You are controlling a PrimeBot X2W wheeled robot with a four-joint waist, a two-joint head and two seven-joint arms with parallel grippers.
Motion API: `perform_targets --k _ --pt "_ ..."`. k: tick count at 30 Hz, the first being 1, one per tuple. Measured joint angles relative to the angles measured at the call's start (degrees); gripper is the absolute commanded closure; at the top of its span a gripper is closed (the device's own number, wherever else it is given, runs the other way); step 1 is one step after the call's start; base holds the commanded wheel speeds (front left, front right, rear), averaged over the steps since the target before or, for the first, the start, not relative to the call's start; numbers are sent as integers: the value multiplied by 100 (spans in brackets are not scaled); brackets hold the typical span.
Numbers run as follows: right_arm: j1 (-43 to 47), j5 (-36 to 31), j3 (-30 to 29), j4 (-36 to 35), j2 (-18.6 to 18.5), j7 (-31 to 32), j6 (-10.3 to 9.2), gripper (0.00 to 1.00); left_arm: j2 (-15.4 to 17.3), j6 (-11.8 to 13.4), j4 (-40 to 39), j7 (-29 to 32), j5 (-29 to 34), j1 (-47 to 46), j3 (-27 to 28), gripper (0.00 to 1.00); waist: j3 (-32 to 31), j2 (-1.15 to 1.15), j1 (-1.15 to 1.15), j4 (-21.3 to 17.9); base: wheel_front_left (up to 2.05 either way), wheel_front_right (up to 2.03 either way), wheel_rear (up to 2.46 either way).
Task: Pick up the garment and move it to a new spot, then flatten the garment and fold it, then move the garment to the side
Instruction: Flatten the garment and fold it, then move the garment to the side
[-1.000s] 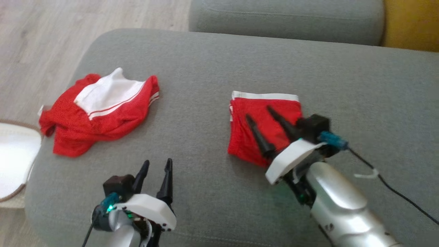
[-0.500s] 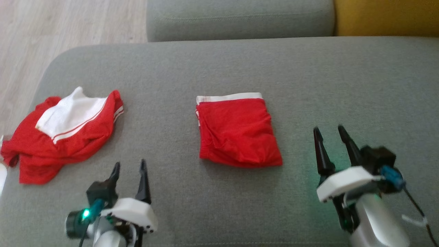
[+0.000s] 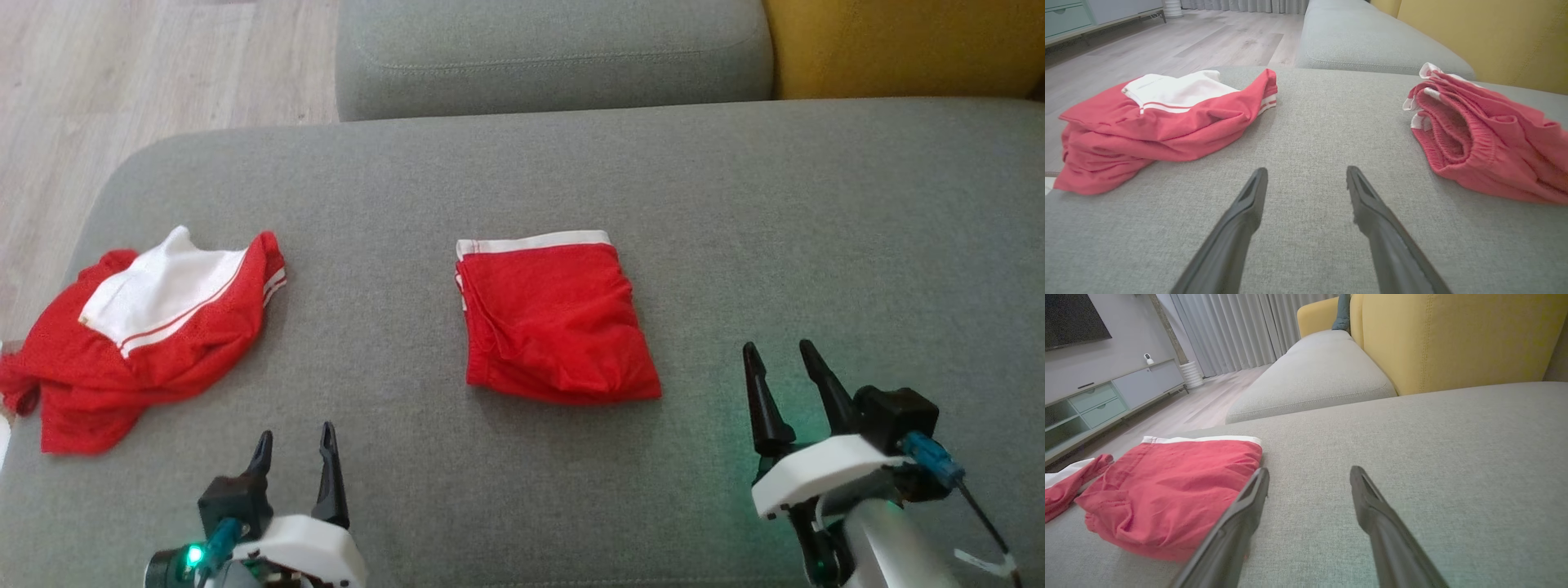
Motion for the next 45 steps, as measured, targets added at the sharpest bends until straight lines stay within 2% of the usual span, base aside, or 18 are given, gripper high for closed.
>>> perform_targets --k 7,13,20,24,25,27,31,35,40,45 --pt "-146 10 102 335 0 0 0 0 0 -107 16 0 -19 -83 -99 0 216 0 0 167 0 0 0" --pt "-1039 189 220 808 -2 0 0 0 -2 -202 66 0 -68 -440 -380 0 559 0 0 499 0 0 0" --pt "-1755 216 381 1882 -4 -7 0 0 -1 -205 121 0 -207 -641 -645 0 890 0 0 1000 0 0 0" --pt "-2028 219 623 2462 -11 200 0 0 -2 -202 121 -1 -248 -723 -664 0 1042 0 0 1177 0 0 0" --pt "-2065 247 697 2512 -12 211 0 14 -1 -202 124 -1 -259 -725 -662 0 1067 0 0 1196 0 0 0" --pt "-2154 367 795 2565 -24 203 0 100 -1 -201 133 0 -258 -724 -658 0 1086 0 0 1181 0 0 0" --pt "-2239 458 933 2643 -8 100 0 100 1 -204 133 -1 -243 -724 -620 0 1057 0 0 949 0 0 0" --pt "-2238 553 951 2643 -5 33 0 100 1 -255 135 -1 -238 -738 -635 0 1023 0 0 506 0 0 0" --pt "-2237 614 946 2540 -9 5 0 100 2 -303 134 -1 -204 -973 -680 0 1004 0 0 -253 0 0 0" --pt "-2237 601 1042 2121 -9 2 0 100 1 -370 156 -1 -141 -1209 -706 0 1049 0 0 -1127 0 0 0"
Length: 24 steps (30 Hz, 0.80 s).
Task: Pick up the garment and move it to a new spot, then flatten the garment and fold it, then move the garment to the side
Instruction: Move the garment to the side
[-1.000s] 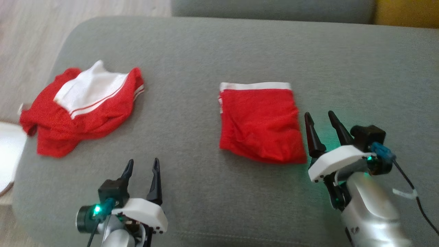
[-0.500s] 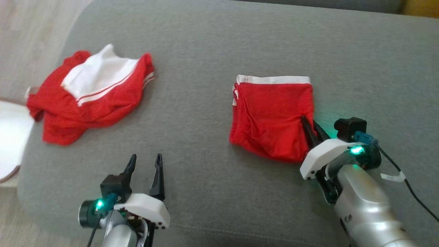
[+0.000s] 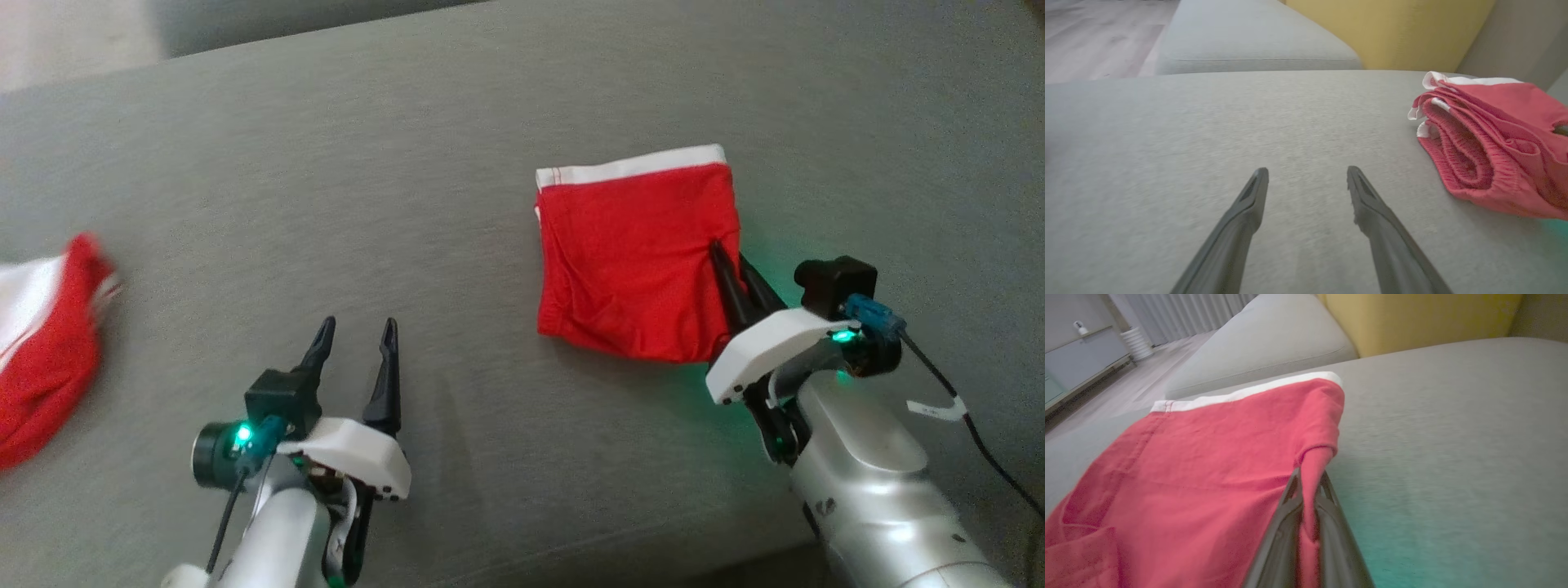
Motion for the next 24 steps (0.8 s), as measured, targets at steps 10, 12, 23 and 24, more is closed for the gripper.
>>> perform_targets --k 10,12,23,24 --pt "-36 -216 -289 -305 -14 -1 0 100 -5 -176 121 0 182 -450 -193 0 331 0 0 -1323 0 0 0" --pt "-192 -573 -419 -178 -23 -1 0 100 -3 -189 137 0 247 -497 -244 0 464 0 0 -1360 0 0 0" --pt "-1630 -2525 -2152 814 -784 19 0 100 4 -243 245 -1 447 -521 -99 0 821 0 0 -730 0 0 0" --pt "-1655 -2648 -2343 862 -891 37 0 100 4 -244 225 -1 457 -524 -83 0 840 0 0 -672 0 0 0"
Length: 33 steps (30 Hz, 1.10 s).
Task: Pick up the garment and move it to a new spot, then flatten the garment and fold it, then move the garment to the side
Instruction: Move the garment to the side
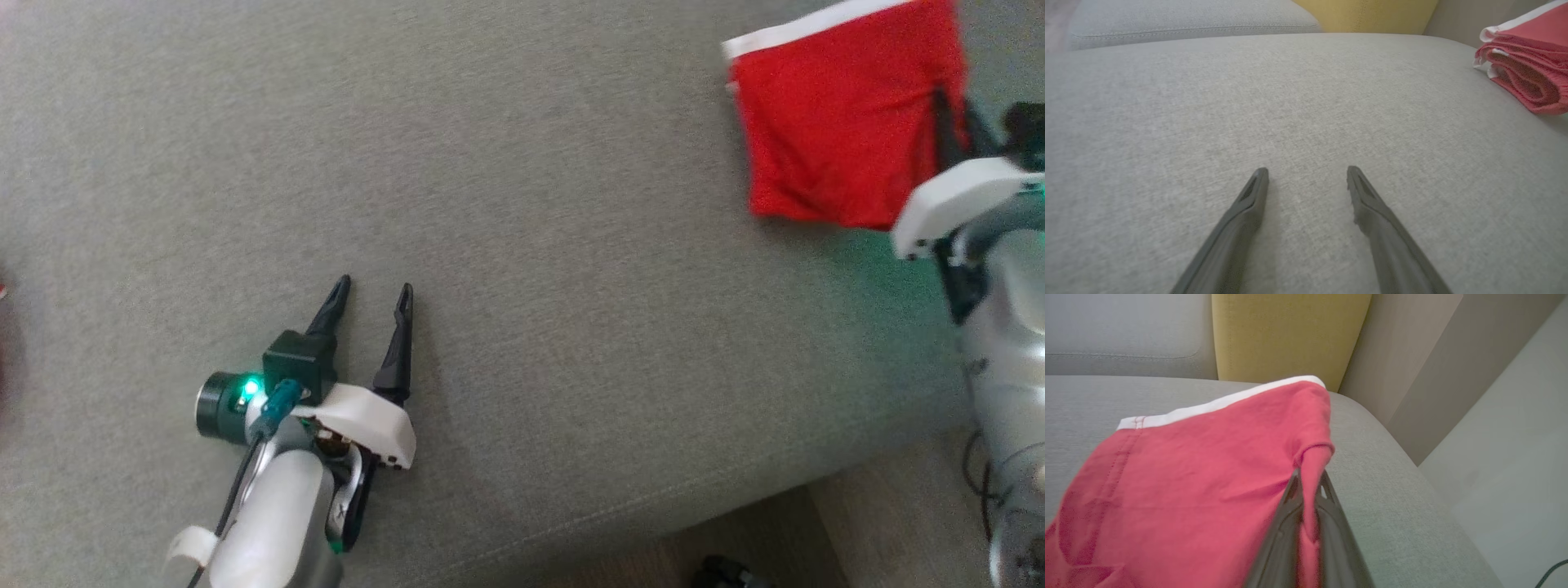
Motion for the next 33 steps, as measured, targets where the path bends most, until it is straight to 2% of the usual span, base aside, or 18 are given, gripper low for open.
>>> perform_targets --k 5,9,10,11,12,17,22,28,33 --pt "-66 -543 -625 56 -97 23 0 100 -1 -41 -78 -1 38 3 160 0 83 0 0 155 0 0 0" --pt "-176 -770 -760 102 -41 22 0 100 -1 -42 -91 -1 41 5 212 0 103 0 0 139 0 0 0" --pt "-203 -925 -892 76 2 21 0 92 -1 -45 -96 -1 51 5 245 0 113 0 0 129 0 0 0" --pt "-205 -982 -965 53 33 18 0 51 -1 -47 -98 -1 58 4 260 0 114 0 0 126 0 0 0" --pt "-205 -1046 -1016 8 71 9 0 0 -2 -48 -98 -1 69 3 267 0 114 0 0 127 0 0 0" --pt "-201 -1247 -1158 -265 294 -37 0 0 -9 -46 -94 -1 70 -2 283 0 83 0 0 197 0 0 0" --pt "-55 -1134 -1040 -1438 587 -56 0 0 -7 -20 -99 0 31 16 357 0 -30 0 0 335 0 0 0" --pt "733 -364 -222 -2221 858 -80 0 0 -5 232 -199 0 -121 243 483 0 -325 0 0 614 0 0 0" --pt "1647 600 382 -2560 875 -80 0 0 -3 400 -244 0 -172 571 563 0 -642 0 0 947 0 0 0"
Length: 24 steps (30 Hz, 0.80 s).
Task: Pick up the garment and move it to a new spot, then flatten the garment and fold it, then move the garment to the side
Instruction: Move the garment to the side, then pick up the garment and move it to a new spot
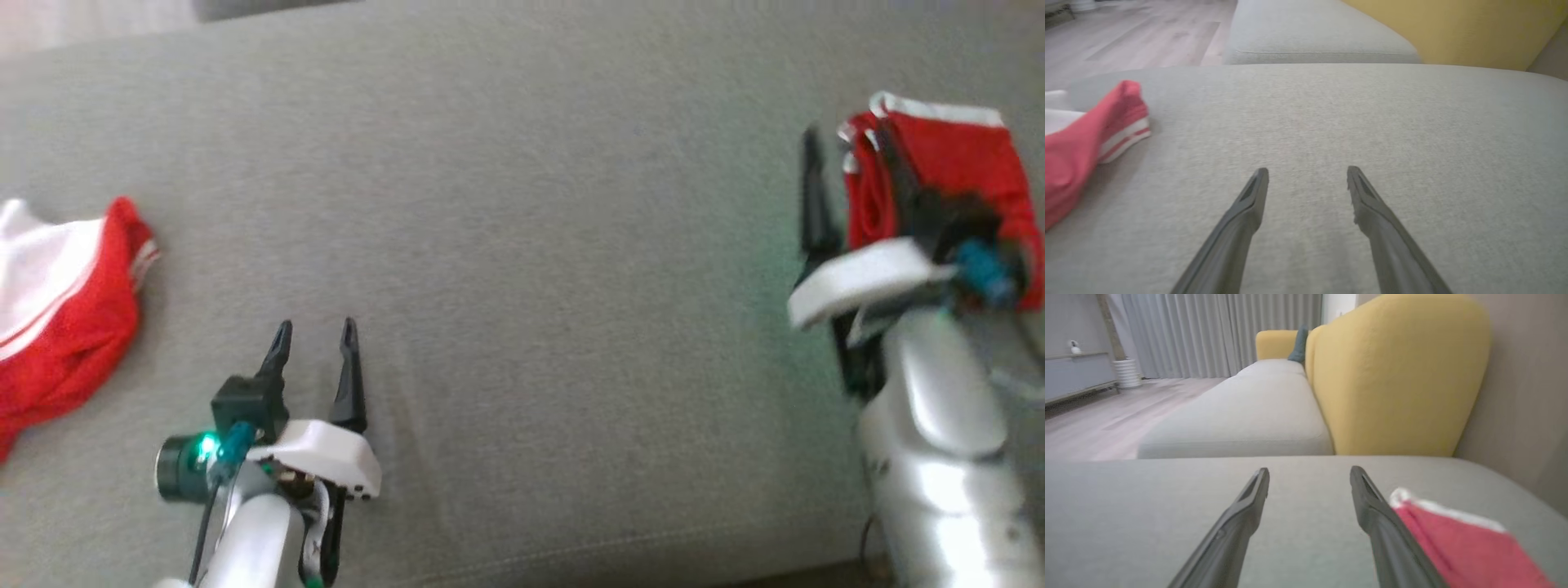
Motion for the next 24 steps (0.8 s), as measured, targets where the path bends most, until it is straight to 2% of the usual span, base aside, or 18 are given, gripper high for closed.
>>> perform_targets --k 3,9,17,24 --pt "567 494 393 -41 31 0 0 0 0 75 -14 0 2 140 63 0 -195 0 0 217 0 0 0" --pt "1460 709 559 -57 44 0 0 0 1 229 -45 1 21 541 258 0 -611 0 0 550 0 0 0" --pt "1907 935 673 -155 45 0 0 0 3 275 -107 1 122 1088 501 0 -1110 0 0 724 0 0 0" --pt "2008 990 715 -151 45 0 0 0 4 290 -177 1 120 1205 543 0 -1187 0 0 718 0 0 0"
